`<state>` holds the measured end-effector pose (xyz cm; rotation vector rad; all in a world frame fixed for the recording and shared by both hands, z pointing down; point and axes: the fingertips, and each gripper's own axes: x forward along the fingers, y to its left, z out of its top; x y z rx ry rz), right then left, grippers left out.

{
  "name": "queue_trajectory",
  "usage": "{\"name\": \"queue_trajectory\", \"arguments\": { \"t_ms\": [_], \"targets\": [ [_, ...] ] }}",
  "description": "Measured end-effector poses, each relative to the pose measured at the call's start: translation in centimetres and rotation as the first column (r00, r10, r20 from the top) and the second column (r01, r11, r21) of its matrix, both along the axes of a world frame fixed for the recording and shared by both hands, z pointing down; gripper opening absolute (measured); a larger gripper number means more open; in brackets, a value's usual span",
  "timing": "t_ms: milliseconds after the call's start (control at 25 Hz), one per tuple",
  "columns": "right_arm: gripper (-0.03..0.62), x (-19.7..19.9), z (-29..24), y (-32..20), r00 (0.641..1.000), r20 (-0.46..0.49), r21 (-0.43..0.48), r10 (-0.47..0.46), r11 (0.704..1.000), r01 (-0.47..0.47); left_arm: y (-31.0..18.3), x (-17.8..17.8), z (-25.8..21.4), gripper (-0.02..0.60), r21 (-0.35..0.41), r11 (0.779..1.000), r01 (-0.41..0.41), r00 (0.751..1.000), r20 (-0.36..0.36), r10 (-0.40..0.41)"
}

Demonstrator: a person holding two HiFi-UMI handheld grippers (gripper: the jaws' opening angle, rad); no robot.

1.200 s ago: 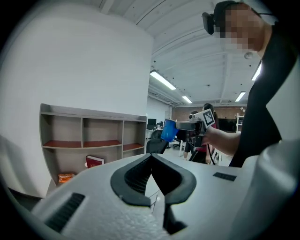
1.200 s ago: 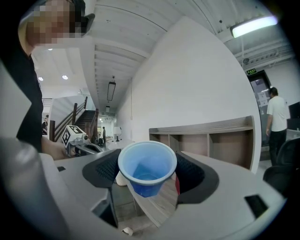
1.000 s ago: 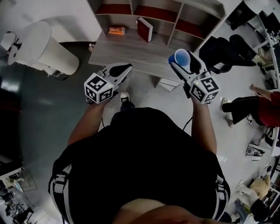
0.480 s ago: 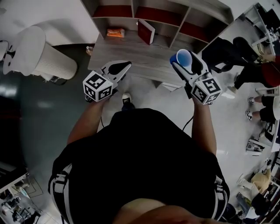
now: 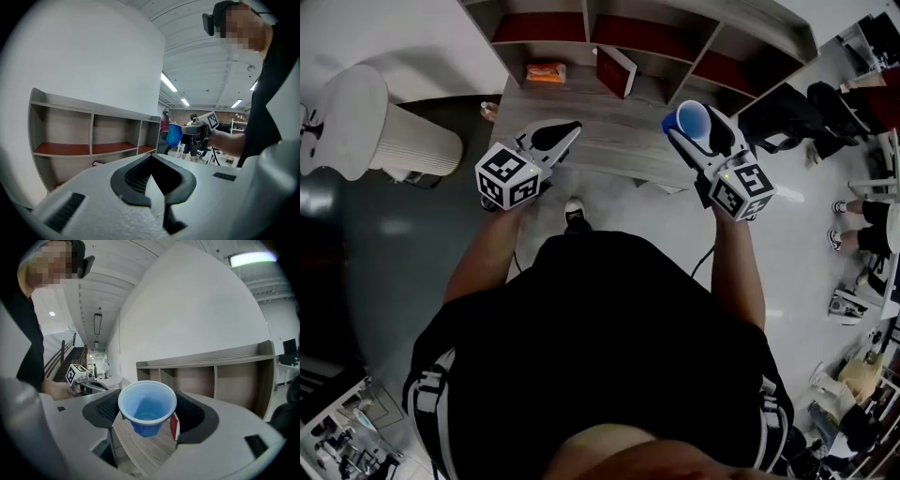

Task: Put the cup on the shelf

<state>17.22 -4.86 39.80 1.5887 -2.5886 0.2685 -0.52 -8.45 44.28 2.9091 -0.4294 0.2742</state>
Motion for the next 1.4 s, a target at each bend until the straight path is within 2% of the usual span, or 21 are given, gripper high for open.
{"name": "queue_trajectory", "arguments": {
  "t_ms": [560,880,1400],
  "targets": [
    [0.367,0.2,0.8,-4.0,1.0,0.018,-0.024,-0.003,1.0,0.004,-3.5,0.5,0.3,0.017,-0.025,1.0,-0.01,1.0,0.005,0.01],
    [0.367,-1.2,-0.3,-7.1,1.0,0.016,-0.037,0.015,0.999,-0.014,-6.6,-1.1,0.2,0.017,-0.049,0.999,-0.022,1.0,-0.001,0.022],
    [0.367,-4.6,-1.0,-14.3,0.994,0.004,-0.032,0.107,0.994,-0.107,-14.0,-4.8,0.4,0.017,-0.059,0.992,-0.111,0.994,-0.013,0.111]
  ]
}}
